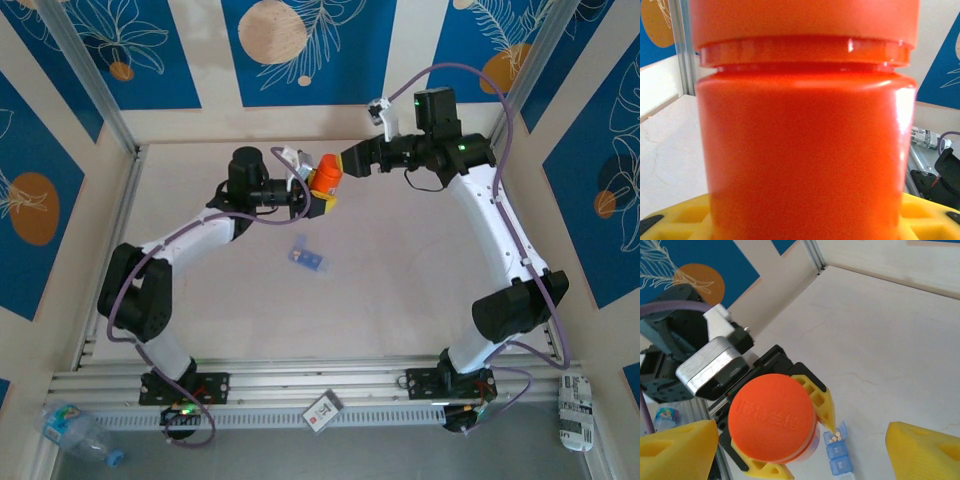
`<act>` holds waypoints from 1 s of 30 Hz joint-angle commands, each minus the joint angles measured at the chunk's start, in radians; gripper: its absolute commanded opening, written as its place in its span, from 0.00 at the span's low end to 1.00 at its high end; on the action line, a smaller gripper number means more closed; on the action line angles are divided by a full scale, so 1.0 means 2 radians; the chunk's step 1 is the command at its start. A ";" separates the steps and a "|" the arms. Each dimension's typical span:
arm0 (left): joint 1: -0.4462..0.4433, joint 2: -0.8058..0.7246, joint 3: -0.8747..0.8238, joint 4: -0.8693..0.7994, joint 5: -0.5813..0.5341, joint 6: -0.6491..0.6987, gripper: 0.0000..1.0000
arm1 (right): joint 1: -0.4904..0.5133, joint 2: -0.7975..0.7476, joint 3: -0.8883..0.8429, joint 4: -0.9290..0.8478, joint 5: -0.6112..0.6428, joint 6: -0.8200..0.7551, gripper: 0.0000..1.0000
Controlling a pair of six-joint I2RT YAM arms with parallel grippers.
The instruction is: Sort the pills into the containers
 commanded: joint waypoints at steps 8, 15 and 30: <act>0.004 0.006 0.020 -0.005 0.036 -0.008 0.00 | 0.029 0.023 0.027 -0.049 -0.011 -0.049 0.86; 0.004 0.006 0.020 -0.005 0.039 -0.010 0.00 | 0.038 0.036 0.036 -0.060 -0.006 -0.050 0.74; 0.003 -0.004 0.013 0.007 0.006 -0.010 0.00 | 0.061 0.034 -0.011 -0.026 0.060 0.021 0.35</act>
